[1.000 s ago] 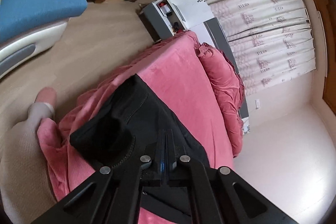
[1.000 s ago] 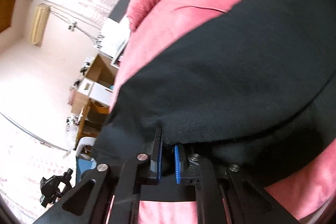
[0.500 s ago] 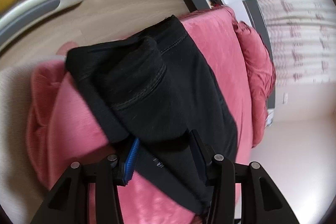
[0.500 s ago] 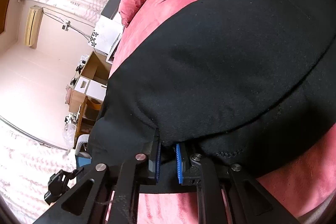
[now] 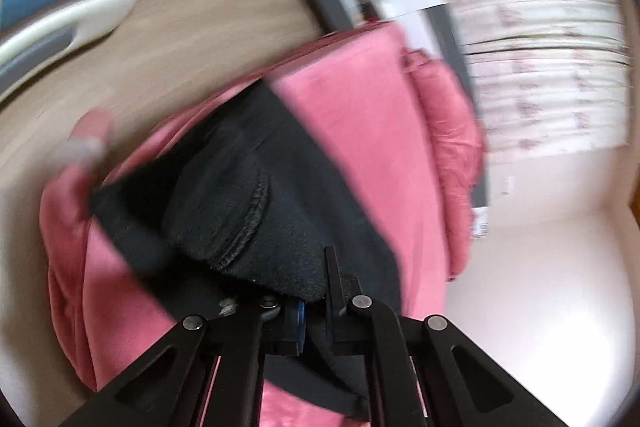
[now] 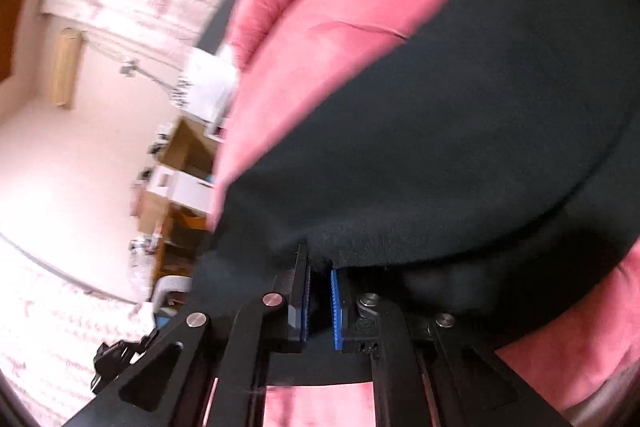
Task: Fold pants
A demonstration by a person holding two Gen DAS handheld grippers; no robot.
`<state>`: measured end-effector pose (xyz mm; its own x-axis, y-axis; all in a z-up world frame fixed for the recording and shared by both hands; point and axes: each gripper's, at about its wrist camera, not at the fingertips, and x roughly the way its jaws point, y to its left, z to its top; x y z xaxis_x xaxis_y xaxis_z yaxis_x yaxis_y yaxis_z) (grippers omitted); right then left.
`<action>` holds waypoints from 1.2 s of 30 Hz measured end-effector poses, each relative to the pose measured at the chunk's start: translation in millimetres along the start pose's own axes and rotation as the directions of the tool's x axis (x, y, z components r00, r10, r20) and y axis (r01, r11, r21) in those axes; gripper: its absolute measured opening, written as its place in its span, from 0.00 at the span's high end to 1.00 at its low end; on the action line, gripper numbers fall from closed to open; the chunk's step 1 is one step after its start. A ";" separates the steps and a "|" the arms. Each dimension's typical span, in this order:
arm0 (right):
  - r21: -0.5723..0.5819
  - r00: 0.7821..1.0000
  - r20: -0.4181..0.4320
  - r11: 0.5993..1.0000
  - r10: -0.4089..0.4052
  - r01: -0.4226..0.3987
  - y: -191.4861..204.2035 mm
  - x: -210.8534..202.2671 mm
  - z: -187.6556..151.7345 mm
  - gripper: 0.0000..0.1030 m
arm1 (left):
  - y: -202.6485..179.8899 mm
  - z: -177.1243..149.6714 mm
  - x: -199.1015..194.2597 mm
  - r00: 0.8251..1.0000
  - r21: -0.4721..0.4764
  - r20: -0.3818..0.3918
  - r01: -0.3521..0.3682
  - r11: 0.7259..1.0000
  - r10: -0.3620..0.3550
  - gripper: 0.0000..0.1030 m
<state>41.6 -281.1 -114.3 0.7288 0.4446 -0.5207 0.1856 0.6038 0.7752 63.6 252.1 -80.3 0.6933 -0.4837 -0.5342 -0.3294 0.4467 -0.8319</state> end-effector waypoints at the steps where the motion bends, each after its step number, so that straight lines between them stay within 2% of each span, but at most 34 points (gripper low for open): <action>1: -0.022 1.000 0.015 0.999 0.028 -0.028 11.0 -7.0 1.6 0.92 | -7.1 4.6 -6.7 1.000 0.025 0.008 0.020 0.999 -0.020 0.94; 3: -0.061 0.998 0.021 0.996 0.059 -0.058 25.5 -16.0 1.3 0.92 | -16.3 10.4 -17.1 1.000 0.090 0.021 0.017 0.996 -0.019 0.94; 5: -0.065 0.999 -0.004 0.997 0.051 -0.051 25.2 -15.7 -5.6 0.92 | -12.4 9.8 -16.2 0.998 0.157 0.036 -0.054 0.986 0.049 0.94; 10: -0.061 0.989 -0.104 0.994 -0.101 0.095 -9.0 8.9 -33.2 0.92 | 53.1 -13.6 7.0 0.980 0.057 -0.034 -0.192 0.980 0.194 0.94; 11: -0.050 0.984 -0.126 0.992 -0.124 0.119 -19.2 14.4 -36.0 0.92 | 63.3 -20.6 11.5 0.979 0.049 -0.046 -0.199 0.979 0.201 0.94; 13: 0.030 0.987 -0.139 0.996 -0.083 0.088 -35.4 15.3 -35.4 0.92 | 67.2 -29.2 8.5 0.985 0.087 -0.002 -0.172 0.981 0.173 0.94; 15: 0.025 0.987 -0.138 0.996 -0.081 0.085 -34.9 17.9 -34.2 0.92 | 63.9 -31.3 7.8 0.986 0.114 0.028 -0.164 0.980 0.162 0.91; 17: 0.000 0.986 -0.137 0.996 -0.091 0.092 -33.9 18.1 -35.7 0.92 | 67.5 -34.9 3.2 0.987 0.103 0.038 -0.160 0.982 0.157 0.91; 19: 0.015 0.988 -0.135 0.997 -0.074 0.076 -36.7 17.8 -34.0 0.91 | 66.6 -42.2 -7.4 0.986 0.074 0.064 -0.161 0.984 0.156 0.85; 21: 0.034 0.990 -0.127 0.997 -0.064 0.069 -39.6 14.4 -32.7 0.90 | 54.7 -48.4 -12.3 0.979 0.074 0.132 -0.166 0.983 0.156 0.78; 24: 0.052 0.995 -0.076 0.996 -0.062 0.066 -45.5 -0.8 -22.5 0.82 | 30.2 -56.1 -26.8 0.961 0.144 0.234 -0.186 0.972 0.150 0.76; 26: 0.054 0.997 -0.013 0.995 -0.079 0.079 -49.0 -13.7 -11.4 0.71 | 11.8 -61.0 -30.5 0.950 0.209 0.279 -0.204 0.956 0.141 0.75; 29: 0.080 0.992 0.060 0.991 -0.109 0.104 -64.2 -35.0 13.2 0.68 | -18.4 -60.5 -16.1 0.950 0.328 0.278 -0.234 0.915 0.144 0.74; 31: 0.112 0.985 0.117 0.987 -0.126 0.113 -79.4 -53.0 34.6 0.68 | -29.8 -64.5 -7.0 0.950 0.371 0.271 -0.251 0.894 0.155 0.74; 33: 0.122 0.975 0.159 0.983 -0.155 0.136 -90.5 -65.6 52.7 0.68 | -39.2 -66.1 -2.9 0.935 0.381 0.316 -0.281 0.881 0.161 0.74; 36: 0.171 0.956 0.215 0.971 -0.202 0.167 -118.2 -86.1 85.5 0.68 | -36.9 -57.4 -12.1 0.899 0.310 0.391 -0.331 0.891 0.198 0.74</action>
<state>13.3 -447.3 -130.6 0.8007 0.1607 -0.5771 0.4141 0.5476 0.7271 30.5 198.3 -51.8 0.8085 -0.0517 -0.5862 -0.3249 0.7914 -0.5179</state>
